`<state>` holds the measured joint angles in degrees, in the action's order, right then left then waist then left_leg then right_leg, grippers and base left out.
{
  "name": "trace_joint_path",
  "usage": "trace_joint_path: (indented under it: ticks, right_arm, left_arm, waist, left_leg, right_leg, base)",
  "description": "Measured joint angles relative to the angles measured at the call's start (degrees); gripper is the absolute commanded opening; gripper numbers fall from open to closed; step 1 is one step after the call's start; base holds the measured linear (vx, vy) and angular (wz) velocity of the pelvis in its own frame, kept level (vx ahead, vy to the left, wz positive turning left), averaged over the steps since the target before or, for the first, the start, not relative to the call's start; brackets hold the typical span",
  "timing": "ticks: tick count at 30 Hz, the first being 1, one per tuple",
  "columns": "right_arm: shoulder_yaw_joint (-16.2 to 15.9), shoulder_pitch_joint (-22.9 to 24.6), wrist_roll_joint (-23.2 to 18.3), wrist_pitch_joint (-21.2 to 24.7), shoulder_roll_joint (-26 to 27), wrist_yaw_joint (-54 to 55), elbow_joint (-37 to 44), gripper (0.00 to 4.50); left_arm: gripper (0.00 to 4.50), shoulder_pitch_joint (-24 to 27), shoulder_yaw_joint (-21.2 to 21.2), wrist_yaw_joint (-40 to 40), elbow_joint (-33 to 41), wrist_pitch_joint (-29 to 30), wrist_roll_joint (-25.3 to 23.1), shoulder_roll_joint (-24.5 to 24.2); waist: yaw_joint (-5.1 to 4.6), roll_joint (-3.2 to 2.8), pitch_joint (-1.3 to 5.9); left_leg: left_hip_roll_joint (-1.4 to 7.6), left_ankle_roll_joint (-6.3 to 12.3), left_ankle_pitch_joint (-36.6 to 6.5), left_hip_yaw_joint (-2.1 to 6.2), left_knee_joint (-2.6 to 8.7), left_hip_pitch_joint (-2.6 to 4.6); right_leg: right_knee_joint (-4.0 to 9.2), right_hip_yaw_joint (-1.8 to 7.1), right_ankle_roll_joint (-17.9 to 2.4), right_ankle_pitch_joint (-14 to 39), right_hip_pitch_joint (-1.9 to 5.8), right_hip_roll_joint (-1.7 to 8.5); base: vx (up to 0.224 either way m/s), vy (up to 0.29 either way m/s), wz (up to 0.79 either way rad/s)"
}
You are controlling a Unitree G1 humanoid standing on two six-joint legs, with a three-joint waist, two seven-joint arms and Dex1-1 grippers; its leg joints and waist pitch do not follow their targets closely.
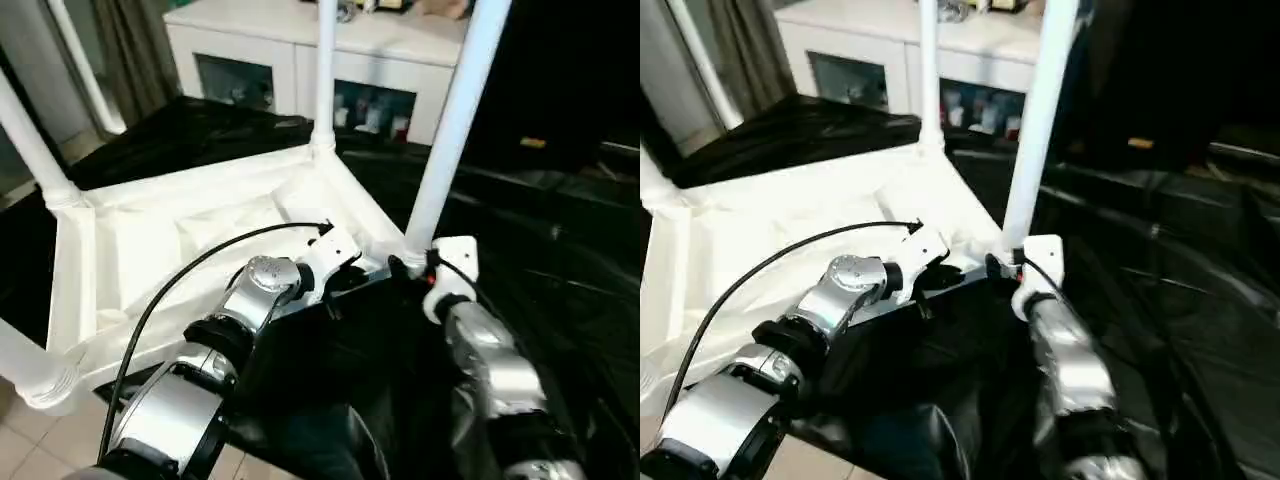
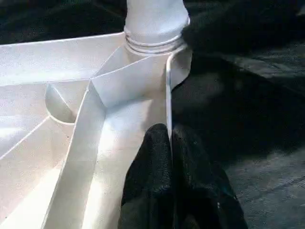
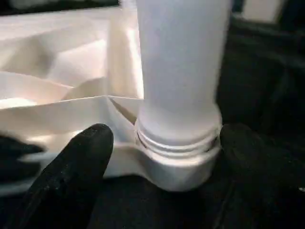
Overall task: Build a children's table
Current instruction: Rotate leg to tighten
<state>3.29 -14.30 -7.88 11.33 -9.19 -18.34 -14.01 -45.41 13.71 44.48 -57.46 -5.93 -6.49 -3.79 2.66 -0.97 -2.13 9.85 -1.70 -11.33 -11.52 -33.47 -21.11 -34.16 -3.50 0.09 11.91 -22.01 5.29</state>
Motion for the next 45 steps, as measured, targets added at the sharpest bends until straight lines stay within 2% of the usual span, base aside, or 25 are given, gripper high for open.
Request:
trace_joint_path:
  ticks: [2,3,5,8,9,12,16,20,24,26,28,33,39,41,45]
  right_arm:
    - [0.5,1.5,-1.8,0.6,-2.1,-3.7,2.8,3.94]
    - [0.5,2.1,-2.6,0.9,-3.1,-5.4,3.8,4.0]
    - [0.2,3.5,-4.2,1.4,-5.0,-9.8,6.0,4.0]
    - [-0.4,4.0,-5.5,2.0,-6.1,-13.0,6.7,4.0]
    - [-0.7,4.0,-5.7,2.2,-6.2,-13.7,6.9,4.0]
    - [-1.5,3.8,-6.5,3.1,-6.3,-15.6,7.4,4.0]
    - [-2.4,3.4,-7.9,4.3,-7.3,-18.4,9.4,4.0]
    - [-3.3,3.3,-8.1,4.4,-6.6,-19.2,9.4,4.0]
    - [-4.3,-0.4,-8.0,4.3,-4.0,-19.0,6.8,4.0]
    - [-5.0,-2.6,-8.0,4.2,-2.6,-19.1,4.9,4.0]
    - [-6.2,-4.2,-7.9,3.8,-1.2,-19.1,2.8,4.0]
    - [-7.3,-10.2,-6.8,0.9,3.8,-16.8,-5.0,4.0]
    - [-4.6,-18.9,-5.1,-5.0,7.9,-8.7,-18.4,4.0]
    - [-3.0,-20.1,-5.0,-6.0,8.0,-6.0,-21.1,4.0]
    - [0.4,-22.8,-6.3,-7.2,8.6,-2.2,-26.4,4.0]
  left_arm:
    - [0.0,0.1,-0.3,1.3,0.2,-0.1,0.1,-0.4]
    - [0.45,0.1,-0.3,1.8,0.4,-0.1,0.2,-0.5]
    - [0.45,1.4,-1.1,4.7,2.3,0.1,2.3,-1.3]
    - [0.63,2.3,-1.6,8.4,4.6,0.8,4.7,-2.0]
    - [0.84,2.5,-1.6,9.6,5.6,1.5,5.0,-2.6]
    - [0.94,3.4,-1.4,13.5,9.3,3.8,5.8,-3.7]
    - [1.28,6.8,-1.3,18.2,16.3,9.1,7.0,-8.2]
    - [1.58,9.5,-0.9,22.0,22.4,13.8,8.2,-12.3]
    - [1.84,14.5,0.8,27.4,33.6,21.5,9.2,-19.0]
    - [1.91,17.4,0.9,29.1,39.4,25.7,9.6,-22.3]
    - [2.21,19.3,0.9,29.7,44.1,29.0,10.4,-23.9]
    - [2.53,22.2,0.8,29.5,52.4,34.2,11.3,-27.2]
    - [3.05,25.0,0.0,26.5,58.5,38.7,10.3,-31.4]
    - [3.22,25.1,-0.4,25.8,58.5,38.9,9.9,-32.3]
    - [3.48,25.5,-0.6,25.0,59.1,39.6,9.1,-34.1]
  waist:
    - [0.17,0.0,0.0]
    - [0.24,-0.01,-0.01]
    - [0.56,0.01,-0.09]
    - [0.6,0.42,-0.37]
    - [0.6,0.48,-0.42]
    - [0.53,0.79,-0.62]
    - [0.21,1.17,-0.84]
    - [0.46,1.33,-0.94]
    - [0.06,1.79,-1.19]
    - [-0.1,2.3,-1.42]
    - [-0.01,2.54,-1.56]
    - [0.28,2.93,-1.63]
    - [0.15,4.0,-1.55]
    - [0.48,4.17,-1.53]
    - [0.5,4.43,-1.58]
  left_leg:
    - [0.07,0.08,0.0,0.0,0.02,-0.03]
    - [0.09,0.09,0.0,0.0,0.02,-0.05]
    - [0.12,0.1,0.0,0.01,0.05,-0.05]
    - [0.16,0.09,0.0,0.01,-0.05,-0.11]
    - [0.15,0.09,0.0,0.0,-0.09,-0.13]
    - [0.13,0.1,0.0,-0.02,-0.1,-0.14]
    - [0.16,0.1,0.0,-0.02,-0.08,-0.13]
    - [0.19,0.08,0.0,-0.03,-0.15,-0.19]
    - [0.19,-0.01,0.0,-0.1,-0.25,-0.15]
    - [0.21,-0.21,0.1,-0.1,-0.21,-0.16]
    - [0.21,-0.33,0.2,-0.1,-0.21,-0.25]
    - [0.21,-0.43,0.3,-0.12,-0.25,-0.26]
    - [0.22,-0.69,0.4,-0.1,-0.23,-0.25]
    - [0.22,-0.71,0.5,-0.09,-0.27,-0.24]
    - [0.22,-0.81,0.5,-0.08,-0.39,-0.2]
  right_leg:
    - [-0.03,-0.12,0.1,0.0,-0.04,-0.01]
    - [-0.03,-0.15,0.1,0.1,-0.06,-0.01]
    - [-0.05,-0.18,0.1,0.1,-0.07,-0.02]
    - [-0.06,-0.19,0.0,0.1,-0.07,-0.03]
    - [-0.04,-0.17,0.0,0.1,-0.07,-0.02]
    - [-0.03,-0.16,0.0,0.1,-0.07,0.0]
    - [-0.25,-0.16,0.0,0.1,-0.19,-0.02]
    - [-0.38,-0.15,-0.1,0.1,-0.29,-0.04]
    - [-0.77,-0.03,-0.1,0.2,-0.46,-0.03]
    - [-0.92,-0.03,-0.1,0.2,-0.59,-0.04]
    - [-1.05,-0.03,-0.1,0.2,-0.72,-0.04]
    - [-1.22,0.02,-0.2,0.2,-0.8,-0.04]
    - [-1.55,0.0,-0.2,0.2,-0.94,-0.05]
    - [-1.57,0.01,-0.2,0.2,-0.92,-0.05]
    - [-1.81,0.06,-0.2,0.2,-0.92,-0.05]
  base:
    - [0.0,0.0,0.0]
    - [0.0,0.0,0.0]
    - [0.0,0.0,0.0]
    - [0.0,0.0,0.0]
    - [0.0,0.0,0.0]
    - [0.0,0.0,0.0]
    - [0.0,0.0,0.0]
    - [0.0,0.0,0.0]
    - [0.0,0.0,0.0]
    - [0.0,0.0,0.0]
    - [0.0,0.0,0.0]
    - [0.0,0.0,0.0]
    - [0.0,0.0,0.0]
    - [0.0,0.0,0.0]
    - [0.0,0.0,0.0]
